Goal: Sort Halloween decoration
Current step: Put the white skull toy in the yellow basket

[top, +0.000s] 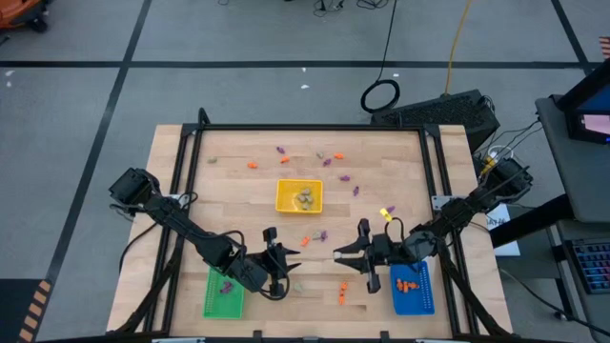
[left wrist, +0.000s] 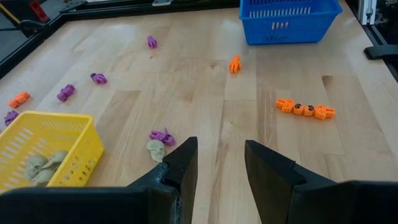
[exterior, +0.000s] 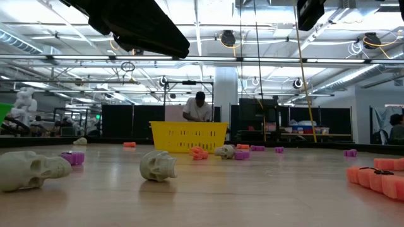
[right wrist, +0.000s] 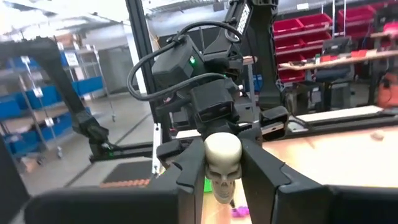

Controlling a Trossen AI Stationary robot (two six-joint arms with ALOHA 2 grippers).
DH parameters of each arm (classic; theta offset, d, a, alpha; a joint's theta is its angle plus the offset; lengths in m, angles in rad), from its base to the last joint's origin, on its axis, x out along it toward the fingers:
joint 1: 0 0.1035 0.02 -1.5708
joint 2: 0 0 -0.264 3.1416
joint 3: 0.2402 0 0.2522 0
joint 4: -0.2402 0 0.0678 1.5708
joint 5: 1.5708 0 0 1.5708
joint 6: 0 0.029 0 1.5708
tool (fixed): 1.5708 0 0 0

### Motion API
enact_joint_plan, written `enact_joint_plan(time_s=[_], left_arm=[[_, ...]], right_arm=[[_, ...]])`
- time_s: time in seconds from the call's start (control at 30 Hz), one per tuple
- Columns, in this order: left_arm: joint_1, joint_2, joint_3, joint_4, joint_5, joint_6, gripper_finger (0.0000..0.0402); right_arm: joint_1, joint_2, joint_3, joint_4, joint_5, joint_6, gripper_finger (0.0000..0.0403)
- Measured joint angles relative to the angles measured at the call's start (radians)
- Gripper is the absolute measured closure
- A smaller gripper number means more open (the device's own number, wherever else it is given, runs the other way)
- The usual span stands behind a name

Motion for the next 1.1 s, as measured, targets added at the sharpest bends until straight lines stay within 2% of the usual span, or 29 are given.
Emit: enact_joint_plan(time_s=[0.17, 0.53, 0.6, 0.7, 0.77, 0.93, 1.1], left_arm=[[0.000, 0.000, 0.000, 0.000, 0.000, 0.000, 0.0270], [0.000, 0.000, 0.000, 0.000, 0.000, 0.000, 0.0270], [0.000, 0.000, 0.000, 0.000, 0.000, 0.001, 0.0270], [0.001, 0.000, 0.000, 0.000, 0.000, 0.004, 0.0270], [0.002, 0.000, 0.000, 0.000, 0.000, 0.005, 0.0270], [0.002, 0.000, 0.000, -0.001, 0.000, 0.005, 0.0270], [0.002, 0.000, 0.000, -0.021, 0.000, 0.002, 0.0270]], right_arm=[[0.000, 0.000, 0.000, -0.008, 0.000, -0.096, 0.0337], [-0.001, 0.000, 0.000, -0.053, 0.008, -0.193, 0.0337], [-0.007, 0.000, 0.000, -0.063, 0.058, -0.188, 0.0337], [-0.034, 0.000, 0.000, -0.065, 0.217, -0.132, 0.0337], [-0.064, 0.000, 0.000, -0.069, 0.254, -0.127, 0.0337], [-0.182, 0.000, 0.010, -0.085, 0.198, -0.061, 0.0337], [-0.327, 0.000, 0.063, -0.232, 0.089, 0.004, 0.0337]])
